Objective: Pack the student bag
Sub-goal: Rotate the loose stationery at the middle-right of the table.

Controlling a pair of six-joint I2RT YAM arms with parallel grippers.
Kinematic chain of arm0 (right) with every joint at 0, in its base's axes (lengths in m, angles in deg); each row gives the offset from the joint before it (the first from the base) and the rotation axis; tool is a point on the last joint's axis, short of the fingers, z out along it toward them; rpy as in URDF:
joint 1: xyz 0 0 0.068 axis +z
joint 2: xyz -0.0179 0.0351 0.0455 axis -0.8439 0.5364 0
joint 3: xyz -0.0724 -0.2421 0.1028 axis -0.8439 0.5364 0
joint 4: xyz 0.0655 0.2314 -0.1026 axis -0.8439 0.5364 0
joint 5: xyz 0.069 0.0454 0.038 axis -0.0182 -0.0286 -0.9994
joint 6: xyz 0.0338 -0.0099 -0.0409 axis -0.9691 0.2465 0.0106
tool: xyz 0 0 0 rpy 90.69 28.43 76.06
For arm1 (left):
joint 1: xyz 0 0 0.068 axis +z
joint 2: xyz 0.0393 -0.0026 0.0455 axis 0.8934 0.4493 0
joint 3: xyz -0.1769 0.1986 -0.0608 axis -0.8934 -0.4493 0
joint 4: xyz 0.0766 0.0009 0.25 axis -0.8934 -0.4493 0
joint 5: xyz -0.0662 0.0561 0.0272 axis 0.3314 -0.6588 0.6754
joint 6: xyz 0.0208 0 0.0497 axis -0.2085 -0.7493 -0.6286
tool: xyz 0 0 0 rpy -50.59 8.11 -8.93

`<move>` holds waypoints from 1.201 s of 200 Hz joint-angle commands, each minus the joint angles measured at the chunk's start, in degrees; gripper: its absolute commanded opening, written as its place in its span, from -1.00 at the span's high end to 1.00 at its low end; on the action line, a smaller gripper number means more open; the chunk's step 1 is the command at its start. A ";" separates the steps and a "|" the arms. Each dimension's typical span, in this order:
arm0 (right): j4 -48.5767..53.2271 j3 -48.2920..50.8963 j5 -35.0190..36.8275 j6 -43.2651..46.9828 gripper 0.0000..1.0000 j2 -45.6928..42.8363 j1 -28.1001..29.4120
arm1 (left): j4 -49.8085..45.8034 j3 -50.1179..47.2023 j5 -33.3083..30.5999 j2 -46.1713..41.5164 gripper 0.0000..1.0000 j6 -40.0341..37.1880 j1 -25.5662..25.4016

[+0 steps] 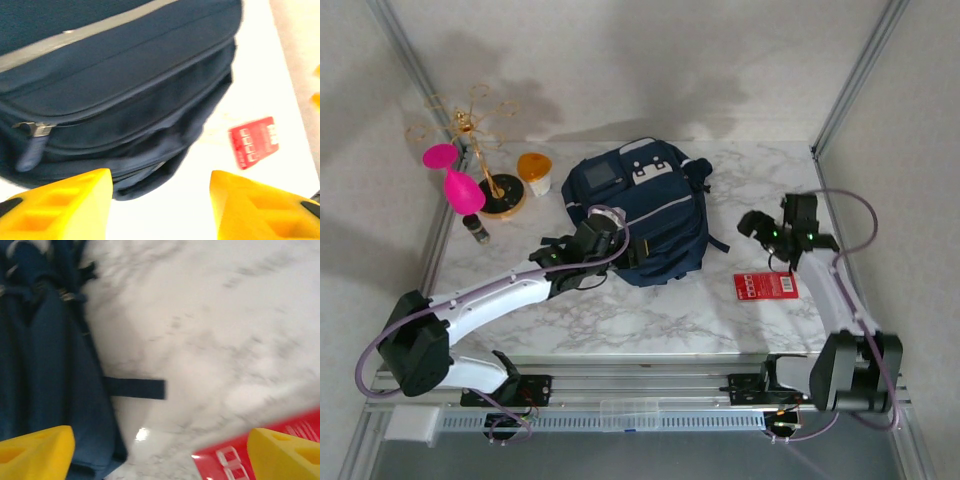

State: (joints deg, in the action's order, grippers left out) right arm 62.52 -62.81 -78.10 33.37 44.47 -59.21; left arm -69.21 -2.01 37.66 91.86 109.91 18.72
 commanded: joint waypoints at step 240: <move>-3.64 10.14 -11.51 -1.60 -0.72 6.72 -15.03 | 2.54 46.67 1.09 54.81 0.06 8.16 -14.05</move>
State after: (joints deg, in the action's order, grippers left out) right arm 54.26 -57.47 -85.32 32.80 54.31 -74.64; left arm -62.78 40.00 37.29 143.38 119.74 5.04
